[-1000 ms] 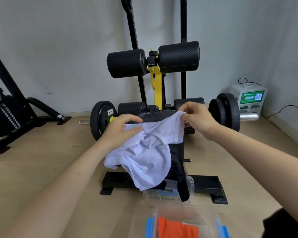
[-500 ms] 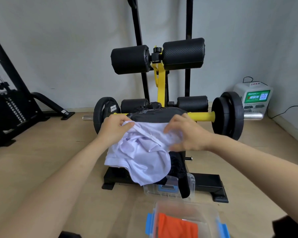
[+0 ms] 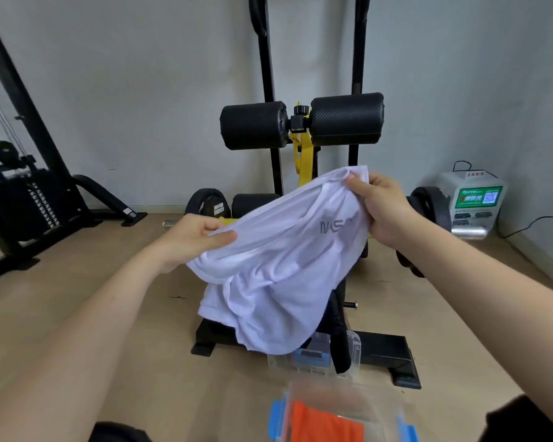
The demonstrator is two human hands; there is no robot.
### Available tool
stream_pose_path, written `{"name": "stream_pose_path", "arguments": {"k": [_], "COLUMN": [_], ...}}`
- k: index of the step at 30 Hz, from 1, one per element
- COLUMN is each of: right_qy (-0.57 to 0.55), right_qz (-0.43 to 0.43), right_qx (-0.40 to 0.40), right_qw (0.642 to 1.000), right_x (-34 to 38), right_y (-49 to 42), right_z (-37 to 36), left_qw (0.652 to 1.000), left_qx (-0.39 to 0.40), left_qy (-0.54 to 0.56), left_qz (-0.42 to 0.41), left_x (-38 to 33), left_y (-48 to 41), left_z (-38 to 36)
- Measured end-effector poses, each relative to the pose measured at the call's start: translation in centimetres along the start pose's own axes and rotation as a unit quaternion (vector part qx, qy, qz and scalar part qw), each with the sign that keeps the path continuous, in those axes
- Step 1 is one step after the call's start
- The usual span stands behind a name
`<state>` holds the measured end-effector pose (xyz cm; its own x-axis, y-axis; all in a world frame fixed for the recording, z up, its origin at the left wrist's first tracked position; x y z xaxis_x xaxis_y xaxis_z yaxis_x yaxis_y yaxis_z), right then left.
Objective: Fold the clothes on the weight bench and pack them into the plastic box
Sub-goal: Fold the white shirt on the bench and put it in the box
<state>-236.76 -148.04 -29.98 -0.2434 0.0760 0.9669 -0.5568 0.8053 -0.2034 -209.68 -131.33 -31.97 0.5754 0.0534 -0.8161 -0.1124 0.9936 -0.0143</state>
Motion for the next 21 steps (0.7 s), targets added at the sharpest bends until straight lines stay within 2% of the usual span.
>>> {"name": "stream_pose_path", "arguments": {"k": [5, 11, 16, 18, 21], "right_qy": [0.013, 0.058, 0.145, 0.162, 0.178], "right_qz": [-0.026, -0.048, -0.037, -0.025, -0.004], "right_qx": [-0.044, -0.059, -0.062, -0.058, -0.052], "right_qw": [0.999, 0.995, 0.987, 0.985, 0.983], "right_x": [1.2, 3.0, 4.1, 4.4, 5.0], "right_y": [0.6, 1.1, -0.1, -0.6, -1.5], "right_z": [0.9, 2.4, 2.7, 2.6, 2.4], "left_qw": [0.997, 0.995, 0.97, 0.972, 0.982], "left_qx": [-0.04, -0.045, -0.148, -0.17, -0.176], "left_qy": [0.06, 0.09, 0.19, 0.162, 0.049], "left_qz": [-0.002, 0.021, -0.007, -0.027, -0.047], "left_x": [-0.5, -0.8, -1.9, -2.3, -3.0], "left_y": [1.3, 1.8, 0.2, -0.4, -1.0], "left_z": [1.2, 2.5, 5.2, 6.2, 7.2]}}
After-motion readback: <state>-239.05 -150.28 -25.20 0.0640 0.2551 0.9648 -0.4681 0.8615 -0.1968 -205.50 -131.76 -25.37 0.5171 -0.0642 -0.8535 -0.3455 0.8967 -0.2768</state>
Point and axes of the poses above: each hand's wrist, its own y-axis away from the middle knuckle, its own z-axis out of the back of the hand, x = y × z, the point moved 6 cm from there along -y, towards the middle knuckle, and after that the axes turned 8 degrees about x, right-handed, at the moved point
